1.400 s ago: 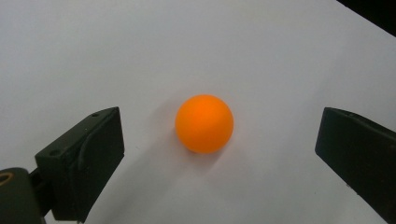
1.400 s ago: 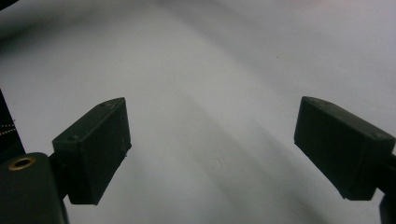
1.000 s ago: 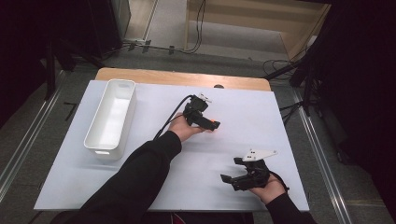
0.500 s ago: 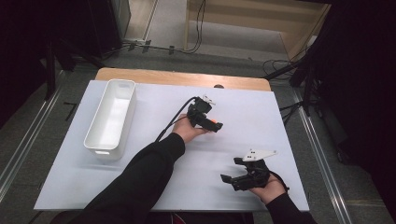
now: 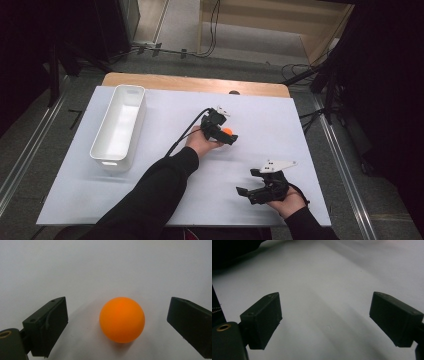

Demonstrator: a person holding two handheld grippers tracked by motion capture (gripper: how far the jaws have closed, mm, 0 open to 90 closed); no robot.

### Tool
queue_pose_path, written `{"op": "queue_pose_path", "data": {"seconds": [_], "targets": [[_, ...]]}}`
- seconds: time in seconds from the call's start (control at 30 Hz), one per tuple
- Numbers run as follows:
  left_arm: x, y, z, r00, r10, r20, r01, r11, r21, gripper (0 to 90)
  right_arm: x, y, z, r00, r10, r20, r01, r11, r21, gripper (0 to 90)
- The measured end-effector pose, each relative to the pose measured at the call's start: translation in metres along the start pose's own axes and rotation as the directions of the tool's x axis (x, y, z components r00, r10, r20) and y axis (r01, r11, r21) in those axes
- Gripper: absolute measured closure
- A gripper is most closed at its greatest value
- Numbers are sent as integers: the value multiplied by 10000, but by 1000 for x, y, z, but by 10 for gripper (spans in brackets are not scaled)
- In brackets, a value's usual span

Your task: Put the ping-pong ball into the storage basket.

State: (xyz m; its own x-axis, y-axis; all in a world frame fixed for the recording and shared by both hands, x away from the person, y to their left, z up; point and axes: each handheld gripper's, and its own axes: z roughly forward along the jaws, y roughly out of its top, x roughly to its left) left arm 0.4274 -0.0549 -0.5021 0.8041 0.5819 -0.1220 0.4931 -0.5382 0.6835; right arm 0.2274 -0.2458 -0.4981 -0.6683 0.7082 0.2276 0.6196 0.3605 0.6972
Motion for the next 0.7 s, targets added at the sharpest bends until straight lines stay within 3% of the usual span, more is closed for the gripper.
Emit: {"op": "queue_pose_path", "data": {"seconds": [0.1,0.27,0.37,0.63,0.7], "targets": [[0,-2,2,10000,38,-89,-38,10000,-11,36,0,0,0,10000,-24,6,24,10000,6,95],[-1,-6,8,9978,540,-382,-528,9981,315,36,-1,0,0,10000,-5,22,5,10000,-15,95],[-3,-8,11,9961,726,-509,-714,9971,251,36,0,0,0,10000,-10,19,10,10000,-2,95],[-4,-12,10,9954,733,-623,-732,9973,47,47,0,0,0,10000,-3,10,3,10000,-1,95],[-6,-13,11,9923,744,-989,-754,9971,-70,113,0,0,0,10000,-14,-11,14,10000,16,95]]}}
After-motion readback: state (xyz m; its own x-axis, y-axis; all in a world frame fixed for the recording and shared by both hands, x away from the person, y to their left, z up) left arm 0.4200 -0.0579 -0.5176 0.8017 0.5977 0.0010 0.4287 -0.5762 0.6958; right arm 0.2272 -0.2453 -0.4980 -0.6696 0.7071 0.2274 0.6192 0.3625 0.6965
